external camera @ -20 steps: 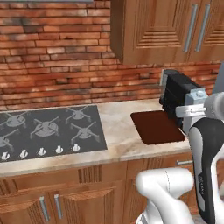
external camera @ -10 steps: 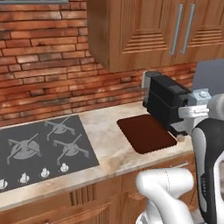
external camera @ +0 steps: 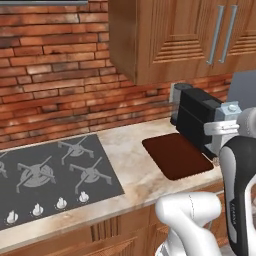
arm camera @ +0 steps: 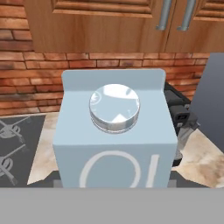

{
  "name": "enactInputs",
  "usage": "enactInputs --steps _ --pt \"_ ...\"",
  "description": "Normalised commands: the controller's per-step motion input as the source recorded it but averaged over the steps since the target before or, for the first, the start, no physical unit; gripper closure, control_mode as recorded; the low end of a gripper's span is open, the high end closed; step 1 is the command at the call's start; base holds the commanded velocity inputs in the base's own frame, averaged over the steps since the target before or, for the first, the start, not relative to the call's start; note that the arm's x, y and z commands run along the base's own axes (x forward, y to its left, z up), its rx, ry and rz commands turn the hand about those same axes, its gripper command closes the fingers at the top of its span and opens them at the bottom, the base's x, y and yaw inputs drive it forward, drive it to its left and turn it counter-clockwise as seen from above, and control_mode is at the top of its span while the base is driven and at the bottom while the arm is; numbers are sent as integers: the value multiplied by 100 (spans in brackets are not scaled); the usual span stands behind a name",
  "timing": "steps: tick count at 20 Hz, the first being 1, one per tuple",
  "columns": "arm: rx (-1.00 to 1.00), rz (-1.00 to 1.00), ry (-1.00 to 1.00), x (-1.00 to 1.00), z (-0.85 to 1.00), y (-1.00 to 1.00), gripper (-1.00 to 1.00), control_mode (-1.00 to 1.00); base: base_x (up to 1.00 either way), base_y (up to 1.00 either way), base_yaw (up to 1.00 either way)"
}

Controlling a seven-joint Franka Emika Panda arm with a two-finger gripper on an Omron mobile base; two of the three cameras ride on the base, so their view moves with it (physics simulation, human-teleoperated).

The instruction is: Take out the milk from the fridge and place it on the tray on the counter. Then take the sugar cube near the tray and place it in the tray.

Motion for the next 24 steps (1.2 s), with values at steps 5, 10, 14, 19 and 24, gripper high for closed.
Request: enactInputs --steps 5,10,14,19,24 --pt "0 0 0 0 0 0 100 100 84 63 -7" --pt "0 0 0 0 0 0 100 100 54 43 -25" --pt "0 0 0 0 0 0 100 100 38 30 -15" --pt "0 -6 0 14 -14 10 100 -100 20 10 -6" --pt "0 -18 0 53 -52 51 100 -100 0 0 0"
